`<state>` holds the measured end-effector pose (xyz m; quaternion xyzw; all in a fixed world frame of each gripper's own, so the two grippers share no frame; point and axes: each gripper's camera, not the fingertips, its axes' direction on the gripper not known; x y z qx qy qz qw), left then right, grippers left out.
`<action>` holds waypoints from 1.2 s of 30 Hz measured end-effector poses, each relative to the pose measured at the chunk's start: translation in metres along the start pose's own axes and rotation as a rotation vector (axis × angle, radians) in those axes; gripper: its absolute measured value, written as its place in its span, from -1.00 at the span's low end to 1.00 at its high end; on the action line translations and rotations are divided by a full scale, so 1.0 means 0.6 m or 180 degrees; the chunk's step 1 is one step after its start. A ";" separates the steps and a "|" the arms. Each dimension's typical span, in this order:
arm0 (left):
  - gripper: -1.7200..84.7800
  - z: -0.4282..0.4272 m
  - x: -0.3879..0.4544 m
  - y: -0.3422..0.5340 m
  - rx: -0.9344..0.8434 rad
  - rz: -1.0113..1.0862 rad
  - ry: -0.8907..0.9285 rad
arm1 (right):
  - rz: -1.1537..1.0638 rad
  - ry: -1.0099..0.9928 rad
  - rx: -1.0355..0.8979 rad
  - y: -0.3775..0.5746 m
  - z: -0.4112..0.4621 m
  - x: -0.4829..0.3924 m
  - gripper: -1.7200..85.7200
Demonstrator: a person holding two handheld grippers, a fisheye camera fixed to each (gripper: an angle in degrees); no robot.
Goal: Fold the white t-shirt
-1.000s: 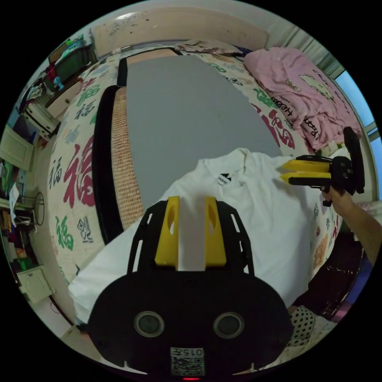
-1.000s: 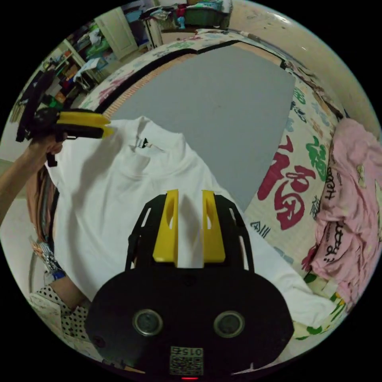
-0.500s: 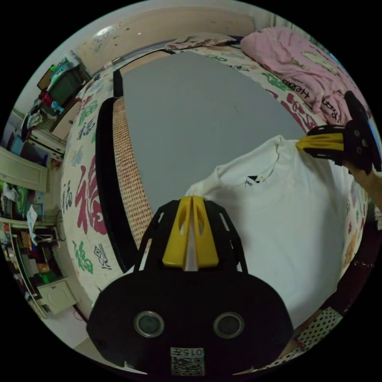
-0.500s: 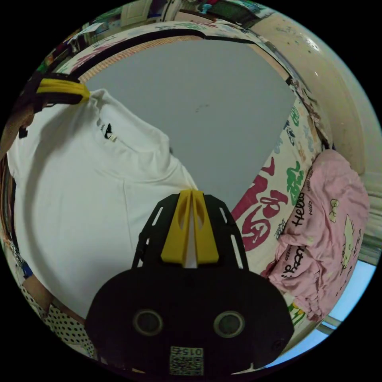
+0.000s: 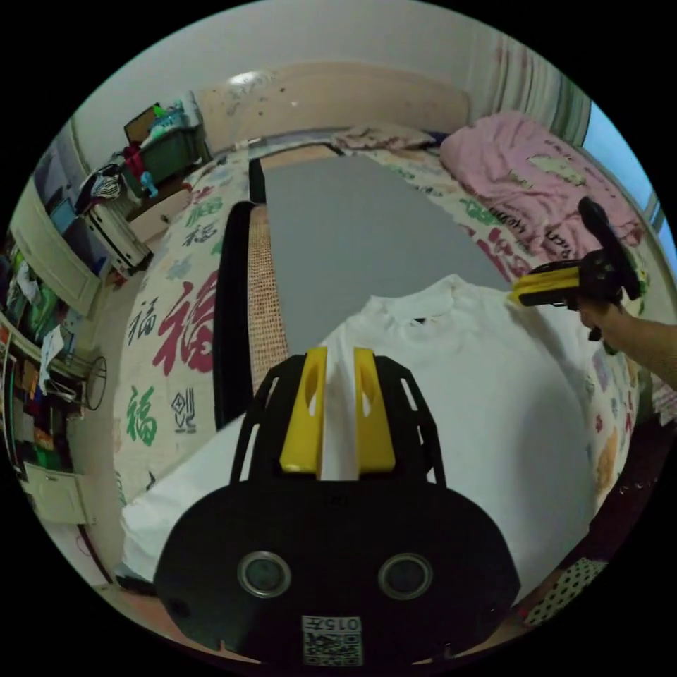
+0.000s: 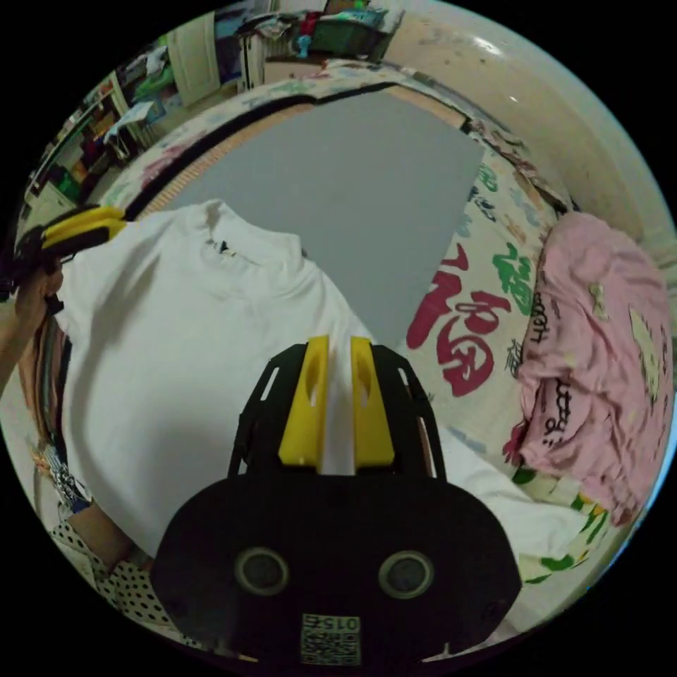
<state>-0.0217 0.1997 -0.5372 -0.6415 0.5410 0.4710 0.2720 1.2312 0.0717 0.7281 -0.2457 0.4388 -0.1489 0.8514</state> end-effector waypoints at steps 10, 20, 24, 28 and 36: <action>-0.79 -0.277 0.030 0.691 -0.0943 -0.1294 0.0021 | 0.0109 -0.0772 -0.0615 0.419 0.007 -0.196 -0.82; -0.80 -0.276 0.039 1.005 -0.1356 -0.2085 0.0257 | -0.0868 -0.0880 -0.1396 0.524 0.201 -0.455 -0.91; -0.82 -0.286 0.034 1.049 -0.1155 -0.2150 0.0322 | -0.0998 -0.0717 -0.1528 0.525 0.279 -0.486 -0.95; -0.82 -0.293 0.050 1.060 -0.1151 -0.2015 0.0164 | -0.1132 -0.0513 -0.1647 0.544 0.339 -0.522 -0.97; -0.82 -0.290 0.067 1.052 -0.1312 -0.1709 -0.0042 | -0.1239 0.0074 -0.1619 0.647 0.429 -0.588 -0.97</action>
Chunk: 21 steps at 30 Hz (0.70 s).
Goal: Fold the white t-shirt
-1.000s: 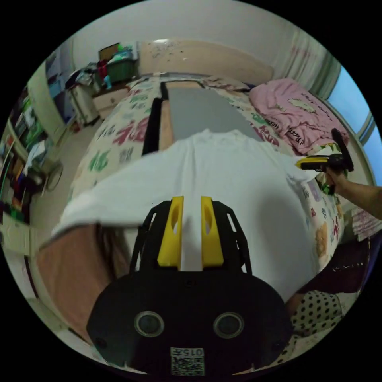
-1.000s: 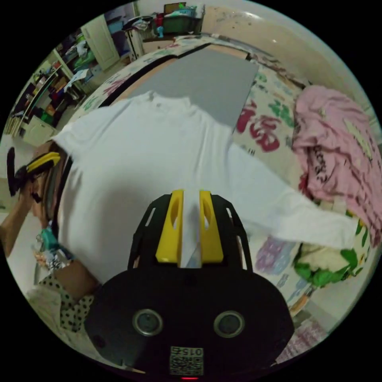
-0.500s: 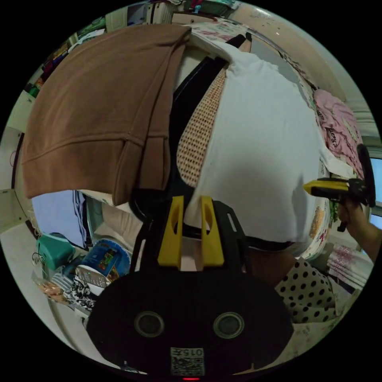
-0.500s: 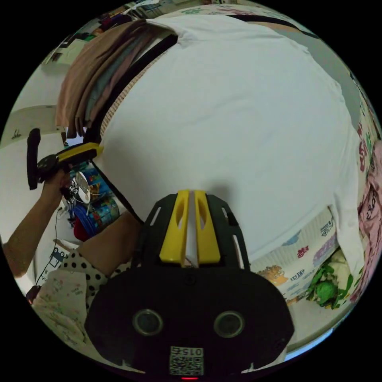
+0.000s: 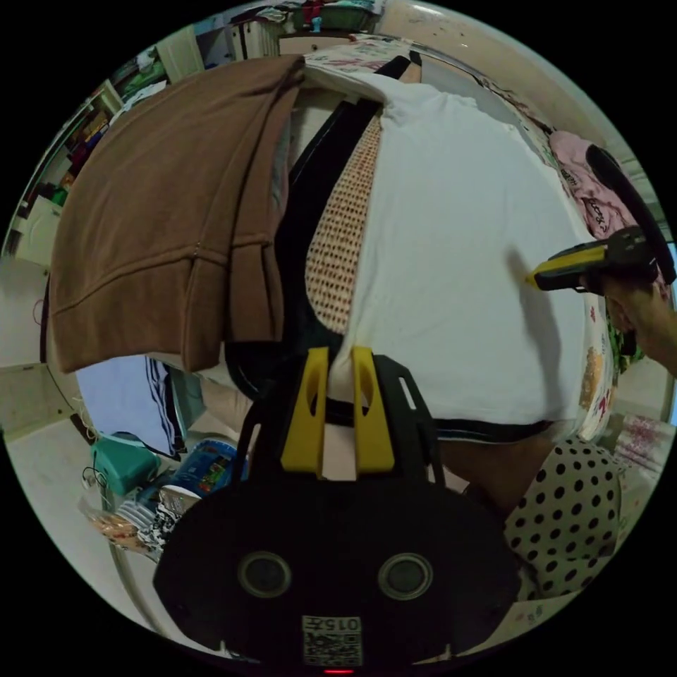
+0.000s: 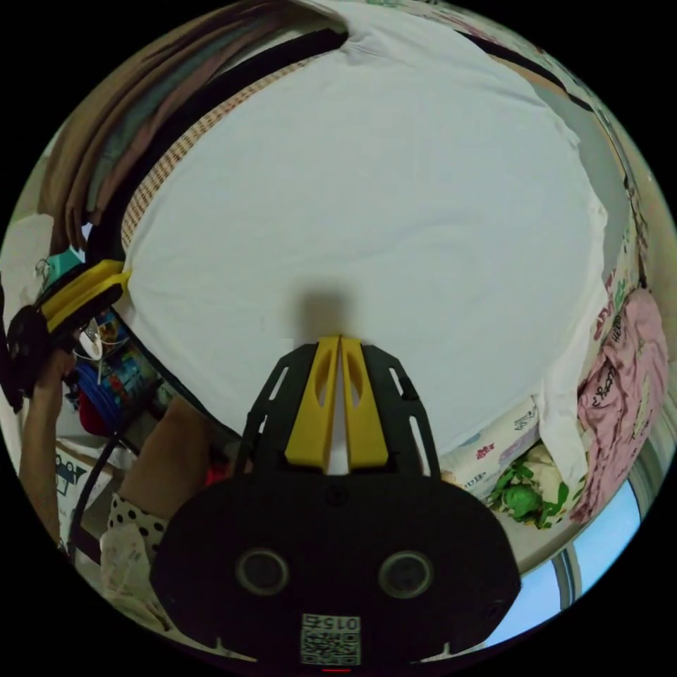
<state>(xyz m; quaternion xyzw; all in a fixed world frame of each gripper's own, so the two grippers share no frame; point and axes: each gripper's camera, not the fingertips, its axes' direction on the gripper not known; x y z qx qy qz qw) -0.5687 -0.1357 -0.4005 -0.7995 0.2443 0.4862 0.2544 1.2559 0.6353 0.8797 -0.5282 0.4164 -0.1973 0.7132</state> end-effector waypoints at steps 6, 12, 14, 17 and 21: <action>-0.83 0.008 -0.026 -0.035 -0.0297 0.0047 0.0166 | -0.0332 0.0456 -0.0258 0.004 0.069 -0.064 -0.97; -0.83 0.007 -0.043 -0.069 -0.0542 0.0051 0.0311 | -0.0376 0.0464 -0.0373 0.019 0.110 -0.086 -0.97; -0.83 0.004 -0.041 -0.078 -0.0590 0.0111 0.0298 | -0.0397 0.0461 -0.0401 0.024 0.117 -0.092 -0.97; -0.83 -0.001 -0.045 -0.093 -0.0665 0.0156 0.0346 | -0.0478 0.0482 -0.0413 0.037 0.122 -0.101 -0.97; -0.84 -0.011 -0.049 -0.117 -0.0783 0.0232 0.0411 | -0.0505 0.0436 -0.0458 0.052 0.119 -0.105 -0.97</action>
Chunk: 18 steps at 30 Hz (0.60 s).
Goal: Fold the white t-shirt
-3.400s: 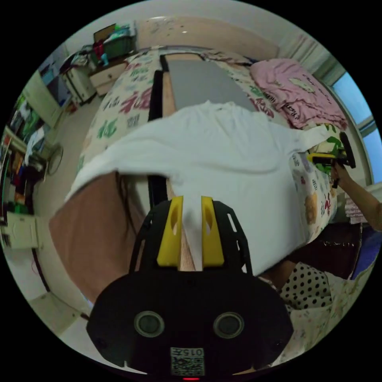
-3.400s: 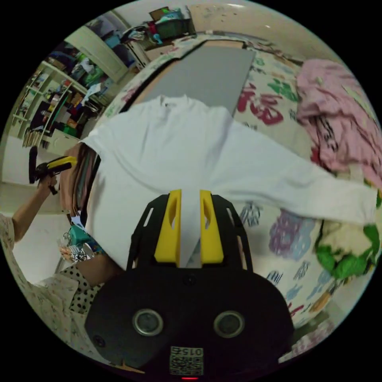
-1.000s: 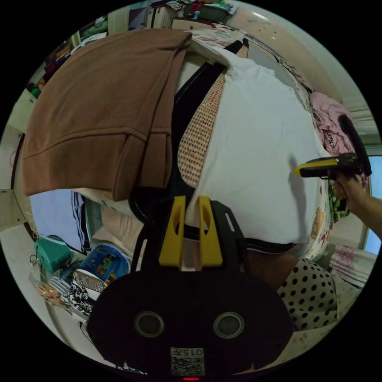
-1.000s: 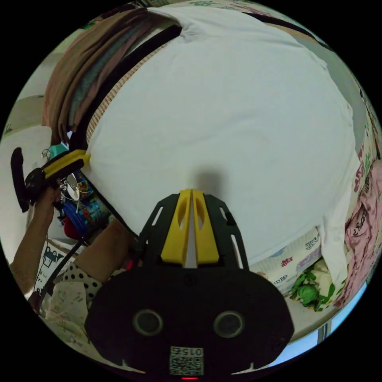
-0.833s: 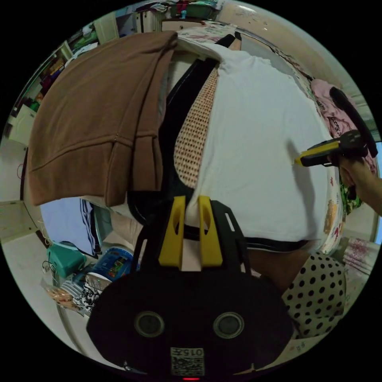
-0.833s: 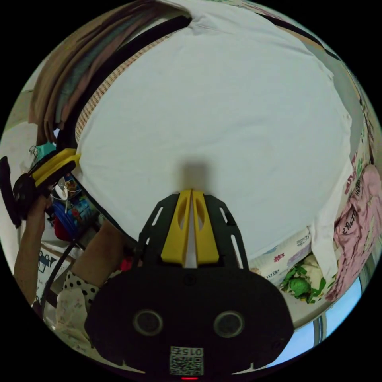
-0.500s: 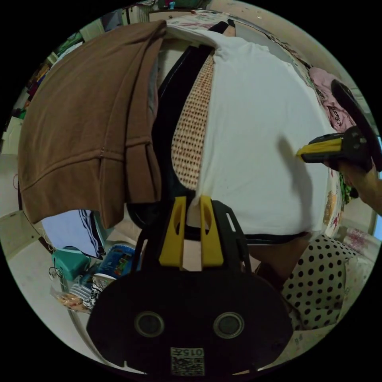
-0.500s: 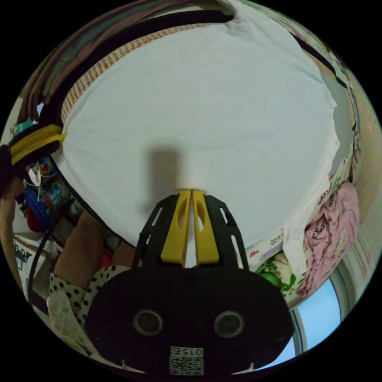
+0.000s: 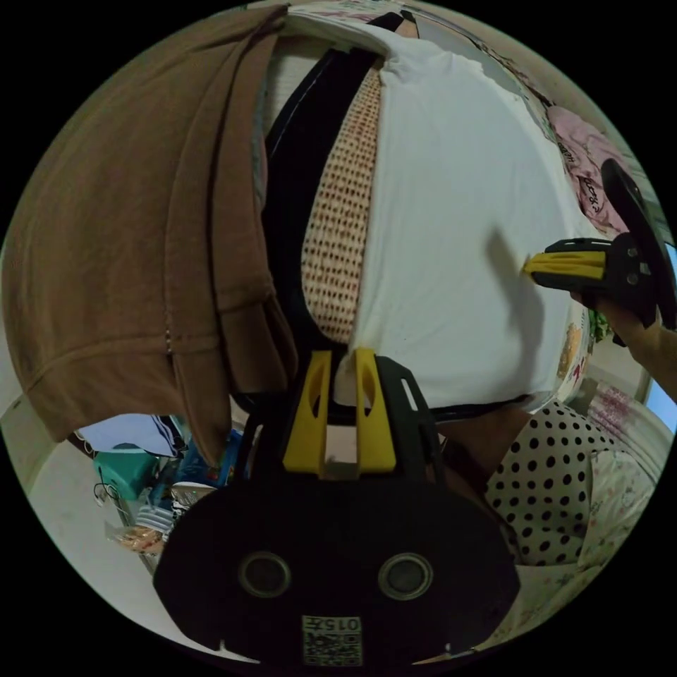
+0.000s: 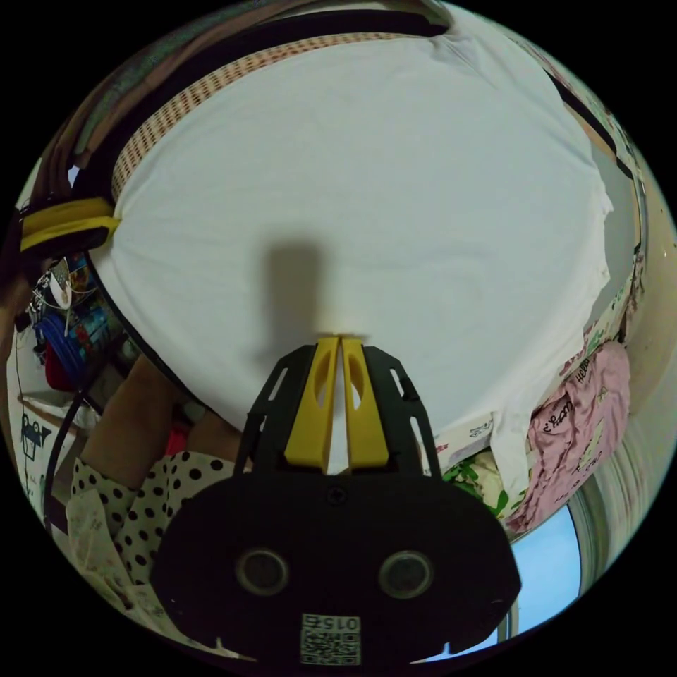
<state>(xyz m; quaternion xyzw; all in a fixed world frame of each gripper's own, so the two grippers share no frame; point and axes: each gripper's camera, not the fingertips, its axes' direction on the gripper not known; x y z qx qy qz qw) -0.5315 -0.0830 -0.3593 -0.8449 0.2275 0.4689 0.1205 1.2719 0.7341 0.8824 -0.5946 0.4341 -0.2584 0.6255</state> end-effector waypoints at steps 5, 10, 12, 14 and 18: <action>-0.84 -0.026 0.010 -0.012 -0.0040 0.0098 -0.0041 | -0.0074 -0.0029 -0.0007 0.022 -0.018 -0.003 -0.97; -0.84 -0.062 0.022 -0.012 0.0031 0.0100 -0.0081 | -0.0049 -0.0016 0.0013 0.049 -0.051 -0.003 -0.97; -0.84 -0.076 0.027 -0.014 0.0033 0.0109 -0.0088 | -0.0053 0.0037 0.0032 0.064 -0.073 -0.004 -0.96; -0.84 -0.091 0.028 -0.015 0.0044 0.0087 -0.0055 | 0.0028 0.0005 0.0056 0.076 -0.093 0.001 -0.96; -0.83 -0.128 0.043 -0.020 0.0041 0.0118 -0.0090 | 0.0229 -0.0144 0.0110 0.107 -0.148 0.025 -0.96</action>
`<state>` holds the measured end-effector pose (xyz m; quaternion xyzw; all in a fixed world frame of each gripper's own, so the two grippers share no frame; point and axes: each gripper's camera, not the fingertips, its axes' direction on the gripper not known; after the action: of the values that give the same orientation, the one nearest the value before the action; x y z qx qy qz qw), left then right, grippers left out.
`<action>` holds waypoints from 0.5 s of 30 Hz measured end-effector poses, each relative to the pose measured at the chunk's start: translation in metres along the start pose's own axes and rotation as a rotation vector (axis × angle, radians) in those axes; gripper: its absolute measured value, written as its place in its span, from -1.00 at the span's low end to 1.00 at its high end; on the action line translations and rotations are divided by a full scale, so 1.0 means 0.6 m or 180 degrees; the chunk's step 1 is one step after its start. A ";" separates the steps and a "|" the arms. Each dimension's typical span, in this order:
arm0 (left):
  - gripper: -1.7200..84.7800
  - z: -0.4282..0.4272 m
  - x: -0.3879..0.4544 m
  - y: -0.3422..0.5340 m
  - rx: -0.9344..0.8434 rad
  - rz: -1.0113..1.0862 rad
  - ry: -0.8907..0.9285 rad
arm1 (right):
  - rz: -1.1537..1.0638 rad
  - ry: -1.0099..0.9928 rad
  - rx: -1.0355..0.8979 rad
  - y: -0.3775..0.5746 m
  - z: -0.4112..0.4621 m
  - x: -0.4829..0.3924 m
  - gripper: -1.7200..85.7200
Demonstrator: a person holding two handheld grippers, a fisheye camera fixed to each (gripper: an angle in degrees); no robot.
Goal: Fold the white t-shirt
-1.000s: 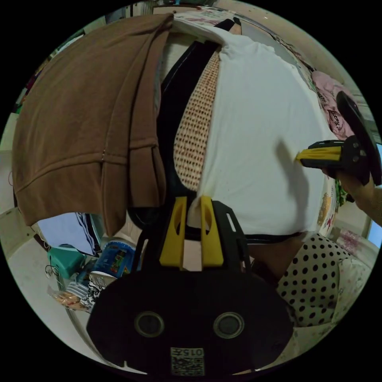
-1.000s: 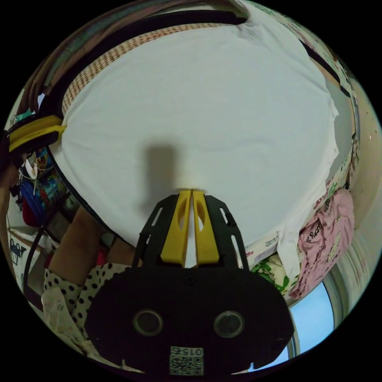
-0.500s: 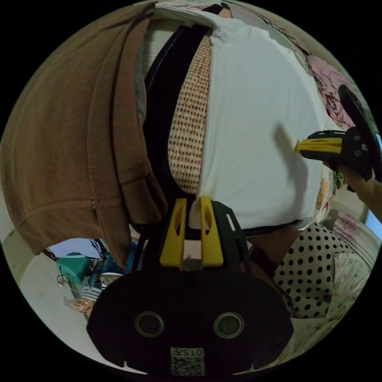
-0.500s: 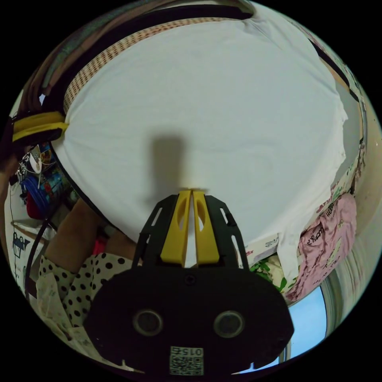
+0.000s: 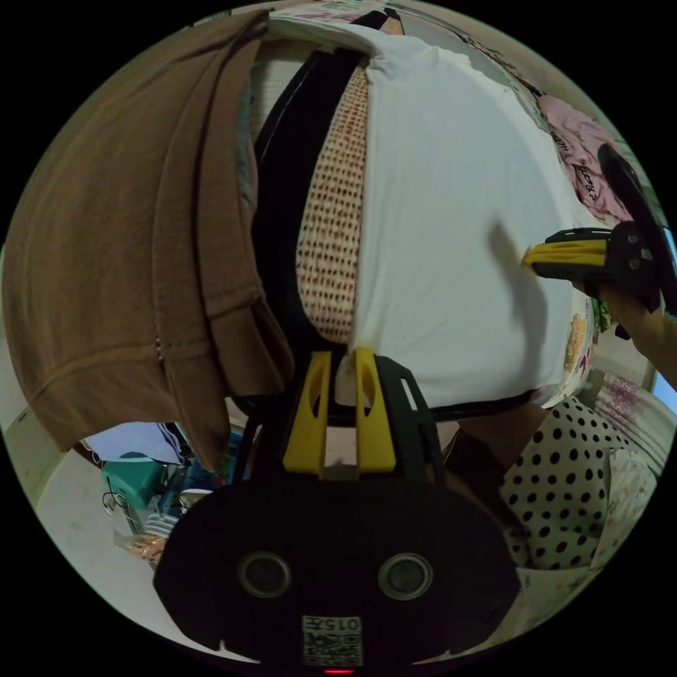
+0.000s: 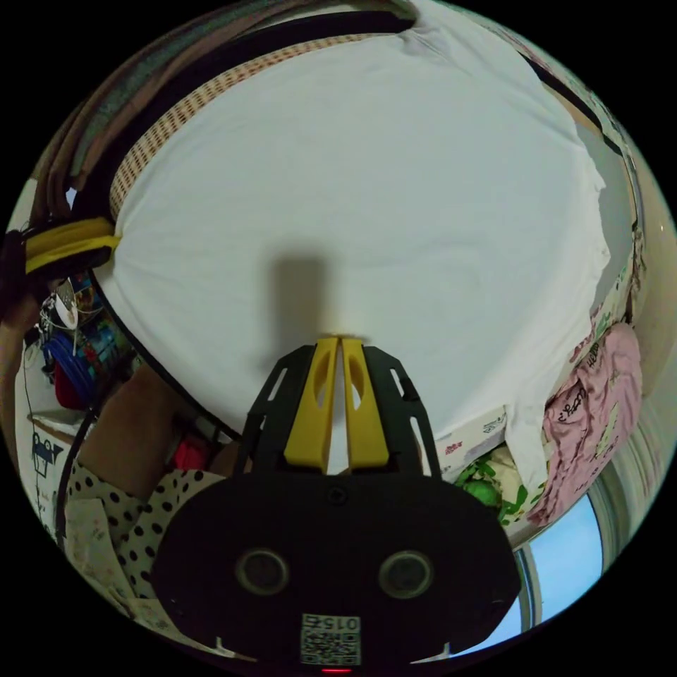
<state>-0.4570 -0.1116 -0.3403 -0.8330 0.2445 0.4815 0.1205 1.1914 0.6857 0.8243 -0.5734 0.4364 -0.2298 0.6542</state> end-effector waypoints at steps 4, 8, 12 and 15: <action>-0.83 -0.042 0.016 -0.002 0.0035 0.0012 -0.0024 | 0.0125 0.0003 0.0036 0.023 -0.057 0.013 -0.96; -0.82 -0.080 0.040 -0.008 0.0036 0.0097 -0.0098 | 0.0427 0.0004 0.0174 0.058 -0.133 0.033 -0.96; -0.83 -0.127 0.079 -0.013 0.0036 0.0271 -0.0315 | 0.0773 -0.0386 0.0537 0.118 -0.218 0.085 -0.95; -0.83 -0.162 0.086 -0.017 0.0041 0.0294 -0.0266 | 0.0907 -0.0872 0.0729 0.160 -0.277 0.140 -0.91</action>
<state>-0.3579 -0.1604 -0.3361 -0.7992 0.2805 0.5193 0.1136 1.0766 0.5500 0.7134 -0.4538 0.3911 -0.1031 0.7940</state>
